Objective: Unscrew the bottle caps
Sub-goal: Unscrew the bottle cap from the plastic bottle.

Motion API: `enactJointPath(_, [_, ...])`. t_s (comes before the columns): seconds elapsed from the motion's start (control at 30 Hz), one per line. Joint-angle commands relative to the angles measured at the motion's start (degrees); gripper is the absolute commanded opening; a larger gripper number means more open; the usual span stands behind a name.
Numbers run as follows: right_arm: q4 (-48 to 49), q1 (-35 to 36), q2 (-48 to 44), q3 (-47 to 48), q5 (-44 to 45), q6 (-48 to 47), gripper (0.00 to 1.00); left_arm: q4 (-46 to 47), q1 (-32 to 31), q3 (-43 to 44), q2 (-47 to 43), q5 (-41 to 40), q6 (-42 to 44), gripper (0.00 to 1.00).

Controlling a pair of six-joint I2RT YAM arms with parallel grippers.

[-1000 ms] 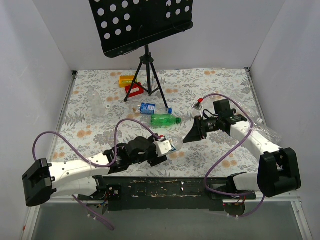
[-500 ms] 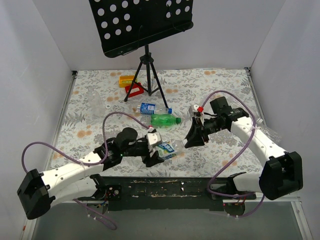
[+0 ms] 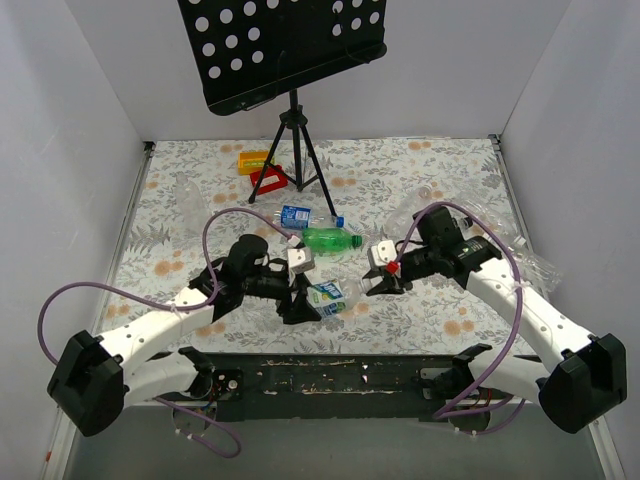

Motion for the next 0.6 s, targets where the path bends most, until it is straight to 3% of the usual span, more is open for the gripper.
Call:
enactJointPath(0.0, [6.2,-1.0,-1.9,-0.6,6.1,10.3,0.25,-2.8,0.2,-0.1,-4.4,-9.5,4.8,0.0])
enactJointPath(0.1, [6.1,-1.1,-2.1,0.9,7.5,14.1,0.57,-2.1,-0.3,-1.9,-7.6,-13.7,6.9,0.0])
enactJointPath(0.17, [4.2,-1.2,-1.7,2.6,7.7,15.8,0.65,-2.1,-2.1,-2.5,-9.4,-17.2,7.6,0.0])
enactJointPath(0.4, [-5.0,-2.7,-0.8,8.2,6.0,17.8,0.71,-2.1,-13.0,-2.8,-10.3,-36.3,9.7,0.0])
enactJointPath(0.57, [-4.0,-4.7,-3.7,6.4,6.4,20.4,0.73,-2.1,-19.5,-2.1,-8.6,-46.4,10.6,0.0])
